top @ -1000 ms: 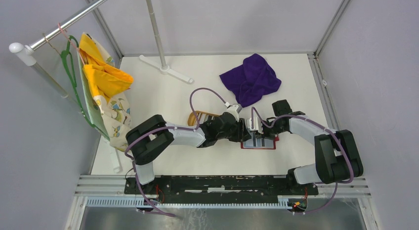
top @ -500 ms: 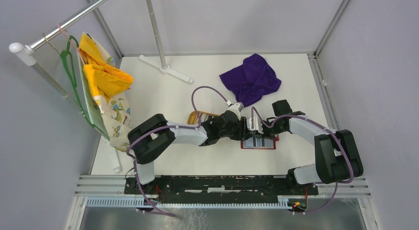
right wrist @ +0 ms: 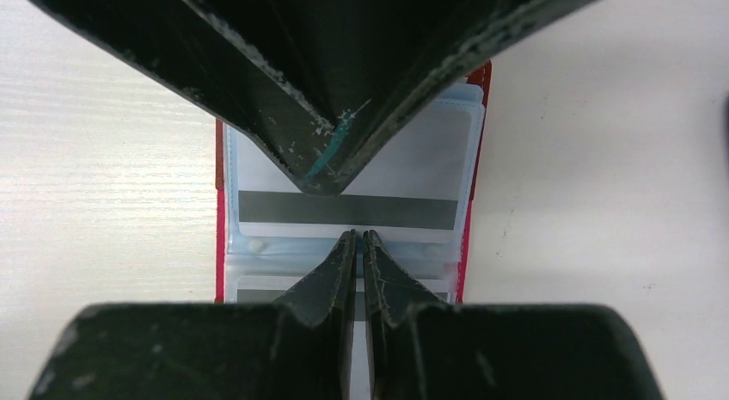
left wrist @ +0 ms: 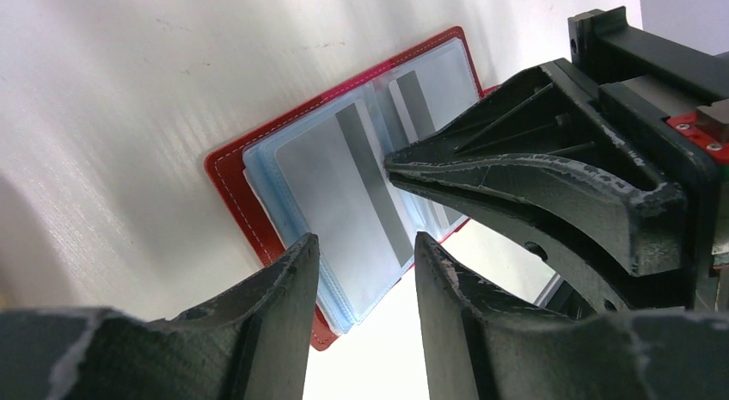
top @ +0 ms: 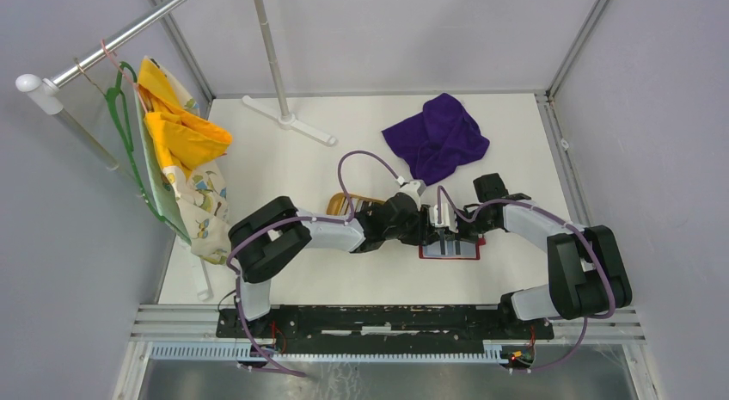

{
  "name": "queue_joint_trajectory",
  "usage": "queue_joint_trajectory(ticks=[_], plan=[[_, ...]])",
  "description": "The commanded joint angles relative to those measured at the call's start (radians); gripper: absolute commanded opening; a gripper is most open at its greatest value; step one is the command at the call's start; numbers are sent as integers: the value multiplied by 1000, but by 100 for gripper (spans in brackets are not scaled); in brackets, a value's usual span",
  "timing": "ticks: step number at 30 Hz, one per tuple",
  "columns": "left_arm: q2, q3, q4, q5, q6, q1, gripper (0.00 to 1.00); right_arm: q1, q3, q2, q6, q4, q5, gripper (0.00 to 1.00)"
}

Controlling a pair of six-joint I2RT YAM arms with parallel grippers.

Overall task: Put the credit cards into the card holder
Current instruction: Turn over the card slot in the card holder.

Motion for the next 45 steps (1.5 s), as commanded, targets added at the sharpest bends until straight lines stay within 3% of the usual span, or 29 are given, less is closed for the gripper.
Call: queue_joint_trajectory(ticks=[1, 45], plan=[[-5, 37, 5, -18, 49, -3, 52, 11, -6, 33, -4, -16, 37, 12], [15, 20, 63, 69, -14, 1, 57, 12, -2, 26, 0, -23, 25, 14]])
